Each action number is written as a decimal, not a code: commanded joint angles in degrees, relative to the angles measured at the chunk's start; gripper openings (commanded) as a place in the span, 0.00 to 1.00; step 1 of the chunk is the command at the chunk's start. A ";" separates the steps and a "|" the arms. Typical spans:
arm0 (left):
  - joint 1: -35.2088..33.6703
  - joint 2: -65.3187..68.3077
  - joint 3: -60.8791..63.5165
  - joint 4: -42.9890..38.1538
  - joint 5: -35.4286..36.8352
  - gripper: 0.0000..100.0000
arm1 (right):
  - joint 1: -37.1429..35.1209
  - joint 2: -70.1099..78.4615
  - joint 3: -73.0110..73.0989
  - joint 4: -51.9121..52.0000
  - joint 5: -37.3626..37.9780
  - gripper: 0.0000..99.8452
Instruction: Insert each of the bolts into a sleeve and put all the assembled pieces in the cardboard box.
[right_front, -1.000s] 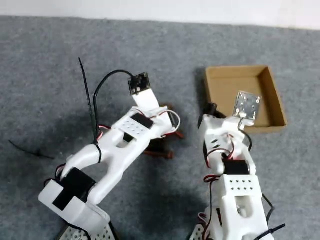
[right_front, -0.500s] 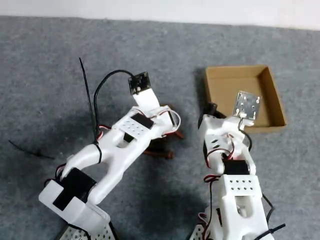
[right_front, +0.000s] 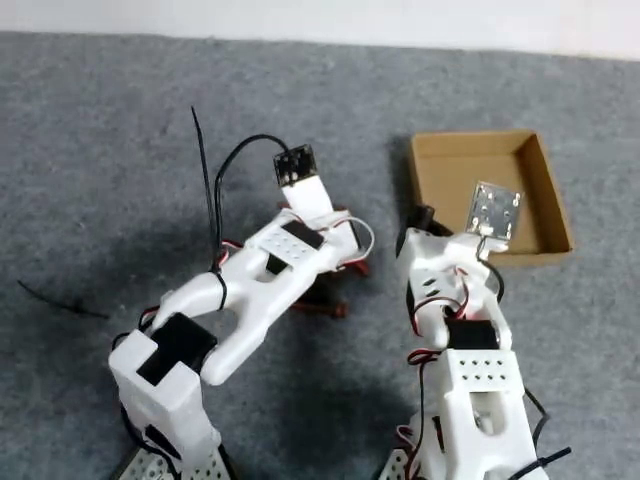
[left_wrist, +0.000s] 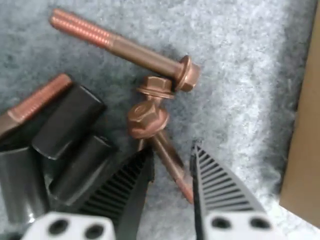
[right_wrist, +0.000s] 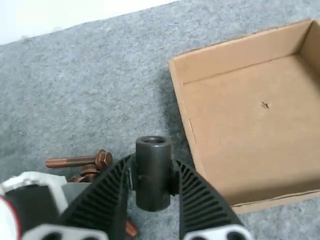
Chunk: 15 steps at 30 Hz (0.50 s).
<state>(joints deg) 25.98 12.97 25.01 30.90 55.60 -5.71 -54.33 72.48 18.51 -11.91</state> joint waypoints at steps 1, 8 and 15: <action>-0.84 -0.40 -1.89 0.53 0.44 0.11 | 0.57 -1.45 -0.57 -1.63 0.18 0.00; -0.92 -0.66 -1.89 0.62 0.09 0.00 | 0.57 -1.45 -0.57 -1.71 0.18 0.00; -0.57 -5.23 -1.45 1.93 -3.16 0.00 | 0.48 -1.45 -0.57 -1.71 0.18 0.00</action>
<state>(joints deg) 25.98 12.88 24.84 31.08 55.87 -5.71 -54.33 72.48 18.51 -11.91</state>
